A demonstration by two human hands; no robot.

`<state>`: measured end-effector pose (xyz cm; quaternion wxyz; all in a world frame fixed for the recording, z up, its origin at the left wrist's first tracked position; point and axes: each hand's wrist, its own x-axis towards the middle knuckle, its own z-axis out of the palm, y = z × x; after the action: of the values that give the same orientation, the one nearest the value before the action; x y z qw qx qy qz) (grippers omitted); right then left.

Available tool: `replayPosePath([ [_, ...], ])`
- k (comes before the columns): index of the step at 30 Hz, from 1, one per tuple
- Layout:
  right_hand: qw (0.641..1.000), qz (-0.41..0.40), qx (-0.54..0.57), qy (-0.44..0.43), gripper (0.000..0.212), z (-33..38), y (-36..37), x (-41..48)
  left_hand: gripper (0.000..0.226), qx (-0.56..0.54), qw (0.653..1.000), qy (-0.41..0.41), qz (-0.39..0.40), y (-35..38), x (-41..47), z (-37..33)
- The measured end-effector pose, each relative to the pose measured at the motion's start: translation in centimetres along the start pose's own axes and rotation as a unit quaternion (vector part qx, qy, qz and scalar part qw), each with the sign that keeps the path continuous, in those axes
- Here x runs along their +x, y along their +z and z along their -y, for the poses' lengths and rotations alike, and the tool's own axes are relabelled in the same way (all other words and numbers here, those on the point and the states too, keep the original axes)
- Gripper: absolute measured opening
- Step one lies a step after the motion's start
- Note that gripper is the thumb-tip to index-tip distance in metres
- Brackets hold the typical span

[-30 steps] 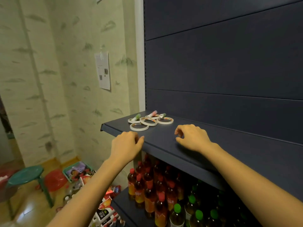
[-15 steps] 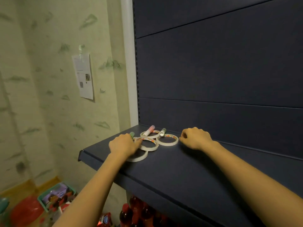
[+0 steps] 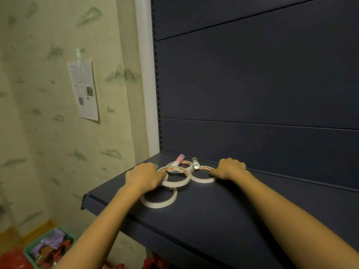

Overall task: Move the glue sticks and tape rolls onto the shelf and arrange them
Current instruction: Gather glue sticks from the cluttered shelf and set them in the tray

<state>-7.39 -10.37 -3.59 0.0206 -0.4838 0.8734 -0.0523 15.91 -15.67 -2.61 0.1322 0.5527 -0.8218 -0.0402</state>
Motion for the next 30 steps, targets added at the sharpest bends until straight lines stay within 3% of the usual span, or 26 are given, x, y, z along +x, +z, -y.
replayPosePath([
  [9,0.981,-0.136,-0.117,0.073,0.037,-1.1,-2.6,-4.3,0.047,-0.033,0.998,0.057,0.011,-0.6,-1.5,0.3],
  [16,0.970,-0.151,-0.123,0.149,0.044,-5.2,-3.4,-9.9,0.045,-0.021,0.991,0.128,0.014,0.6,-3.5,-2.2],
  [20,0.966,-0.164,-0.089,0.181,0.041,-8.8,-3.6,-14.1,0.054,-0.057,0.982,0.179,0.037,1.3,-5.0,-5.3],
  [30,0.933,-0.213,-0.069,0.283,0.044,-20.8,-4.9,-26.7,0.042,-0.057,0.958,0.271,0.071,3.3,-11.0,-18.8],
])
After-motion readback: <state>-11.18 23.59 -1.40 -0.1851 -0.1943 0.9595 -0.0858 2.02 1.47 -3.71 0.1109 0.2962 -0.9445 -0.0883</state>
